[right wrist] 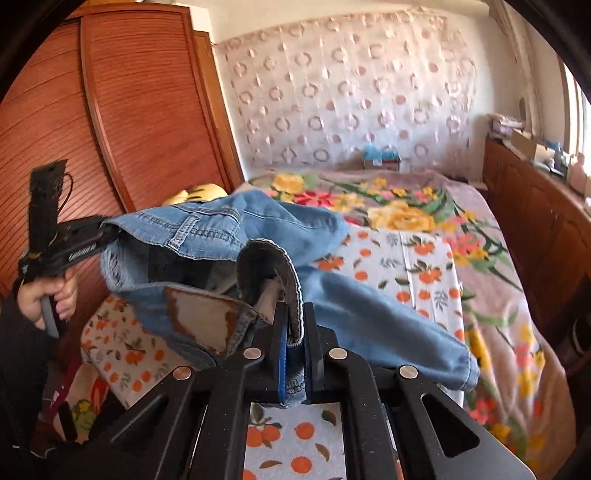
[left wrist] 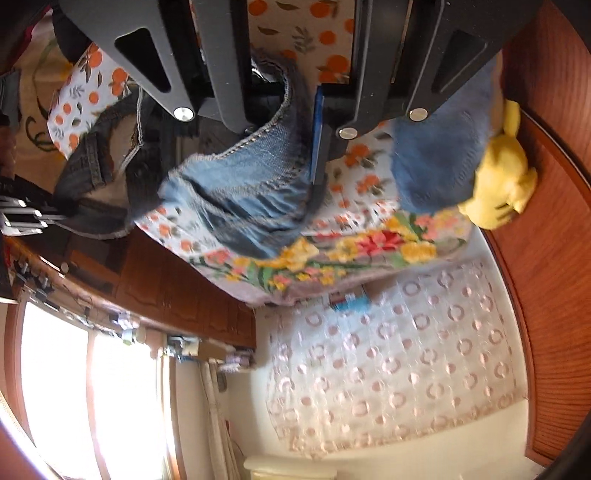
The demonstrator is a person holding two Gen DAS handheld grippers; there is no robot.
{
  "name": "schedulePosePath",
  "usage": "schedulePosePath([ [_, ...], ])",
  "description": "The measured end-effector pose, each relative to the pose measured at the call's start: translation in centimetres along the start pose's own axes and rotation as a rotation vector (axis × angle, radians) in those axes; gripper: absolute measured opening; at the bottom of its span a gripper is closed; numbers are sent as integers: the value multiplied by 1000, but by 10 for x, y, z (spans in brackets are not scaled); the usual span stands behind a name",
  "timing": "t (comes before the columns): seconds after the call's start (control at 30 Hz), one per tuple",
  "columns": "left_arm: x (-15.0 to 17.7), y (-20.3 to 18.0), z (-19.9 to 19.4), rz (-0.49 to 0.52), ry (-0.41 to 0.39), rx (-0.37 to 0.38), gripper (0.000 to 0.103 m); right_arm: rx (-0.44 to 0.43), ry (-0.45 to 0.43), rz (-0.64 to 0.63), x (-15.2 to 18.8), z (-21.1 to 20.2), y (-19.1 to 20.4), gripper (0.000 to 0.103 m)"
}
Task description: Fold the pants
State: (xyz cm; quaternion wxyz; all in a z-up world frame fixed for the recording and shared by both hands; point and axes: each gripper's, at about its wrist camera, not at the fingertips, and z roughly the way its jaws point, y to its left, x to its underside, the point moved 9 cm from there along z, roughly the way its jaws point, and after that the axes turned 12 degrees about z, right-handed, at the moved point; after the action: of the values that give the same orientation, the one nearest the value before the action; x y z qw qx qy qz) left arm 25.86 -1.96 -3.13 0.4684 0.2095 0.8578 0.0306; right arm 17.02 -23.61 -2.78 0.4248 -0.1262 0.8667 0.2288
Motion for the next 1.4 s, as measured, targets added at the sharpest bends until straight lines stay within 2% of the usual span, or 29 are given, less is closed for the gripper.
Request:
schedulePosePath([
  [0.1,5,20,-8,-12,-1,-31,7,-30,-5,-45,8,-16,22,6],
  [0.23,30,50,-14,-49,24,-80,6,-101,-1,-88,22,-28,54,6],
  [0.37,62,84,-11,-111,62,-149,6,-239,63,-98,51,-26,94,6],
  [0.4,73,89,-8,-135,82,-138,6,-250,85,-107,61,-20,101,6],
  [0.5,104,93,0,-186,126,-103,12,-260,149,-135,93,-1,116,6],
  [0.57,119,86,3,-187,143,-88,14,-266,191,-133,111,8,120,6],
  [0.63,136,76,3,-179,163,-76,21,-253,222,-138,125,14,121,6],
  [0.77,158,55,-4,-162,182,-56,24,-217,249,-141,132,24,111,8],
  [0.83,169,45,-7,-168,195,-44,30,-192,254,-137,135,24,109,9],
  [0.87,174,39,-10,-172,190,-32,32,-185,256,-135,125,30,112,10],
  [1.03,171,24,-21,-203,149,5,47,-141,239,-141,117,19,119,16],
  [1.27,147,9,-32,-187,93,36,48,-152,184,-161,107,-2,132,23],
  [1.4,138,-11,-33,-169,80,83,48,-94,143,-164,101,-2,113,31],
])
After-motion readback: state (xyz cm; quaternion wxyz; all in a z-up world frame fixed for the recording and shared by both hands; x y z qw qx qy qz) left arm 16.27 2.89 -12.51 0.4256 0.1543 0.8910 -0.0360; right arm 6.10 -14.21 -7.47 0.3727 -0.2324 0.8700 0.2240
